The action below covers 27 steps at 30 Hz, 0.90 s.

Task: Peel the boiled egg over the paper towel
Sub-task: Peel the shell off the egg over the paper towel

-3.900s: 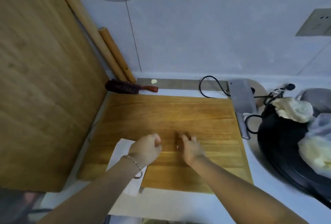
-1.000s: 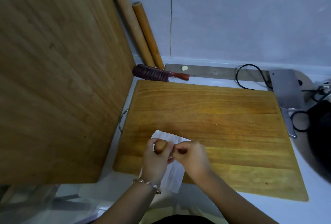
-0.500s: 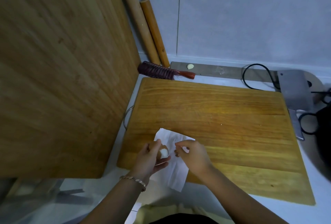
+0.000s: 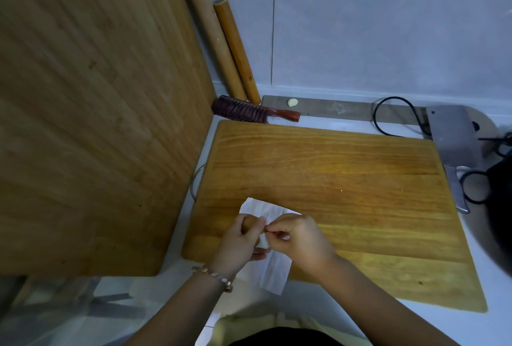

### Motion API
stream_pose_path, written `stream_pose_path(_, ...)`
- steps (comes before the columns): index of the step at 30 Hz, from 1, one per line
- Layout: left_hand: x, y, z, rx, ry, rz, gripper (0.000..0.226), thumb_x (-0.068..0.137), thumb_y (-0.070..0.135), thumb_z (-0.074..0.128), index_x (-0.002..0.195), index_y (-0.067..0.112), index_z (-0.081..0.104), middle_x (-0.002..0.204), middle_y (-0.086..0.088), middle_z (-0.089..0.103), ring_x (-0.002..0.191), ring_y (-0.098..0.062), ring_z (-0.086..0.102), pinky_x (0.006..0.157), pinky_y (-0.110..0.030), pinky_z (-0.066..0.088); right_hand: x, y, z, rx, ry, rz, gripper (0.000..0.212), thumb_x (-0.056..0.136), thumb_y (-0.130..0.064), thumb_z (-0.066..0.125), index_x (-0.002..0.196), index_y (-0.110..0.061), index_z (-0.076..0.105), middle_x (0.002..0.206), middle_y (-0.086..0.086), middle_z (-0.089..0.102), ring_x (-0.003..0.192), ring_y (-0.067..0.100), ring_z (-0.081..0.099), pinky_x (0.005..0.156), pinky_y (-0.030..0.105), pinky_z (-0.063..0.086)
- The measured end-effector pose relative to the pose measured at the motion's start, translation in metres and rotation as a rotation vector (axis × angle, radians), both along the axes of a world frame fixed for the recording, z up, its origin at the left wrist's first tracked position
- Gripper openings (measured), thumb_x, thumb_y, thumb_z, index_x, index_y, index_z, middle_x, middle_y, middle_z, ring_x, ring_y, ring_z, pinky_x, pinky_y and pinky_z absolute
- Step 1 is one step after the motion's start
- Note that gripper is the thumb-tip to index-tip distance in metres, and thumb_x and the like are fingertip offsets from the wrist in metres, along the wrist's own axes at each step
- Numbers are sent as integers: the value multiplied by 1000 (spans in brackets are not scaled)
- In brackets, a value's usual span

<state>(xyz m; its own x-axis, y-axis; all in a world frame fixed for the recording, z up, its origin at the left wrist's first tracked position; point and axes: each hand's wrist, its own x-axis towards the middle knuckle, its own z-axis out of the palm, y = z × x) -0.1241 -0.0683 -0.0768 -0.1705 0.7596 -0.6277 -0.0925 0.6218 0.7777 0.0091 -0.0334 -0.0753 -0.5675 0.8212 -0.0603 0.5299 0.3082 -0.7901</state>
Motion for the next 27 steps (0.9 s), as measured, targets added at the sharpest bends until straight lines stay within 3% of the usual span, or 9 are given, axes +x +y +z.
stream_pose_path(7, 1, -6, -2, 49, -5, 19, 19, 89, 23, 53, 103, 9, 53, 78, -1, 54, 59, -8, 63, 54, -21, 57, -10, -11, -7, 12, 18, -188, 14, 74, -3, 58, 62, -5, 65, 60, 15, 67, 57, 26, 61, 56, 37, 53)
stream_pose_path(10, -2, -9, -2, 37, -93, 87, 10, 90, 25, 52, 93, 16, 56, 79, -5, 58, 56, -7, 68, 57, -24, 59, -10, -11, -12, -154, 130, -344, 14, 73, 1, 61, 62, -7, 67, 64, 12, 70, 61, 16, 62, 58, 22, 50)
stream_pose_path(12, -6, -10, -2, 17, -164, 174, 10, 89, 29, 52, 90, 20, 57, 87, -9, 60, 67, -18, 69, 59, -27, 59, -6, -7, -18, -242, 167, -451, 18, 74, 2, 59, 59, -5, 66, 63, 13, 69, 59, 19, 61, 58, 25, 48)
stream_pose_path(14, -11, -10, -2, -18, -206, 251, 11, 89, 32, 51, 90, 23, 56, 94, -11, 60, 75, -24, 68, 59, -28, 59, -3, -3, -25, -306, 113, -435, 21, 79, 3, 54, 60, 1, 63, 61, 20, 64, 54, 20, 52, 55, 28, 43)
stream_pose_path(17, -16, -10, -4, -67, -223, 300, 12, 89, 33, 52, 91, 22, 56, 98, -14, 59, 80, -27, 66, 59, -30, 58, -3, -1, -31, -331, -107, -293, 29, 87, -1, 49, 63, -7, 64, 60, 6, 58, 50, 3, 42, 48, 9, 30)
stream_pose_path(19, -18, -10, -6, -92, -236, 313, 16, 90, 33, 51, 97, 19, 55, 102, -16, 59, 83, -28, 66, 61, -32, 58, -4, 0, -31, -287, -202, -209, 30, 87, 1, 45, 71, -12, 67, 74, 5, 67, 60, 8, 55, 53, 7, 34)
stream_pose_path(21, -18, -10, -8, -119, -256, 331, 23, 89, 35, 50, 102, 17, 54, 102, -18, 60, 84, -28, 65, 64, -34, 57, -4, 0, -26, -235, -213, -199, 22, 88, -2, 48, 94, -9, 68, 105, 6, 69, 92, 17, 64, 74, 14, 43)
stream_pose_path(23, -16, -8, -8, -152, -256, 338, 28, 89, 41, 47, 97, 15, 55, 94, -16, 65, 78, -24, 64, 60, -32, 53, -5, -1, -18, -222, -109, -229, 19, 87, -6, 53, 97, -9, 69, 105, 5, 71, 95, 15, 64, 81, 18, 48)
stream_pose_path(27, -11, -6, -10, -135, -330, 262, 39, 90, 47, 39, 91, 14, 60, 65, -5, 65, 50, -9, 53, 42, -20, 44, -8, -5, -1, -439, 188, -284, 10, 82, -15, 65, 89, -15, 72, 75, -10, 71, 69, 0, 65, 67, 17, 52)
